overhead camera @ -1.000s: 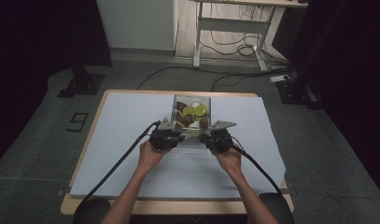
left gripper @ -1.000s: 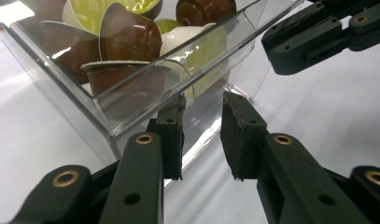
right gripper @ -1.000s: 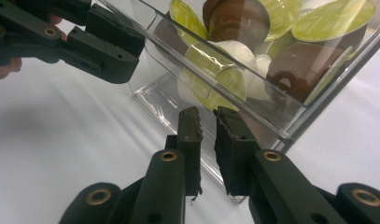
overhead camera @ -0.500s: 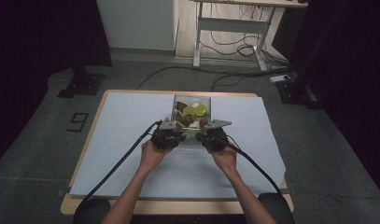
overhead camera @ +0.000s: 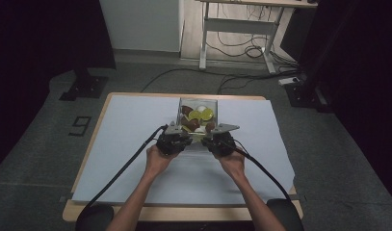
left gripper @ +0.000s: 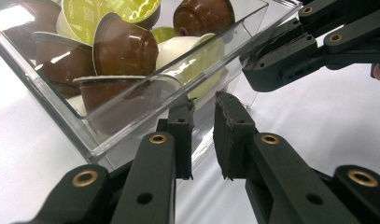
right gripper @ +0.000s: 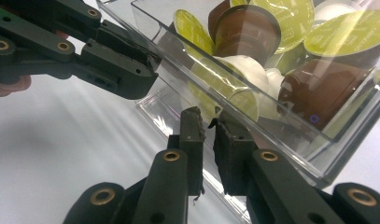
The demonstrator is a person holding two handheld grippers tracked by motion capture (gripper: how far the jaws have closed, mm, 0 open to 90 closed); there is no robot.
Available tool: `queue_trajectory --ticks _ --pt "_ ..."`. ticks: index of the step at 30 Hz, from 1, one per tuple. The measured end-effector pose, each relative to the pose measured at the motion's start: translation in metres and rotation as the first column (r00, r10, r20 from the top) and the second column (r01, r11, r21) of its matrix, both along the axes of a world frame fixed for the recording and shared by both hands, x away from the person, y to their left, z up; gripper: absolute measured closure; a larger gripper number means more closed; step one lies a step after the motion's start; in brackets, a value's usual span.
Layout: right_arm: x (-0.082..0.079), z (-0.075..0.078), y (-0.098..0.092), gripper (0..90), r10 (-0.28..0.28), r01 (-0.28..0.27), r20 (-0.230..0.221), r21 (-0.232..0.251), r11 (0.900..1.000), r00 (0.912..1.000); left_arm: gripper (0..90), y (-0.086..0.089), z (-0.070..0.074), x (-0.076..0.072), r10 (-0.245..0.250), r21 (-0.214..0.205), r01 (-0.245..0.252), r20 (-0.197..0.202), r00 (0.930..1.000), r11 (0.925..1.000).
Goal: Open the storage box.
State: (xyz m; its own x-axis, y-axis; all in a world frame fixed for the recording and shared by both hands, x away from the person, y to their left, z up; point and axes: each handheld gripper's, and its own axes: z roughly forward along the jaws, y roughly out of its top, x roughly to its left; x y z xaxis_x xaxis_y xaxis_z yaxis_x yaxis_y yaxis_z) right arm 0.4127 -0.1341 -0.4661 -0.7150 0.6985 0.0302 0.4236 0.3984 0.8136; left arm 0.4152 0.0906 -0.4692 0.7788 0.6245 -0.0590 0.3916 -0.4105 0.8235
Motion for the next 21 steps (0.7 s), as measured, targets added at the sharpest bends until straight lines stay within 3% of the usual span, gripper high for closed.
queue_trajectory --ticks 15,21 --pt "-0.015 0.002 0.002 78.7 0.032 -0.031 0.013 -0.032 0.999 0.9994 76.1 0.002 -0.002 -0.015 -0.029 -0.002 0.029 0.008 0.9995 0.9996" --pt "-0.023 0.002 0.004 78.6 0.052 -0.051 0.018 -0.049 0.9975 0.9985 76.1 0.003 -0.002 -0.024 -0.042 0.02 0.042 0.022 0.9989 0.9989"
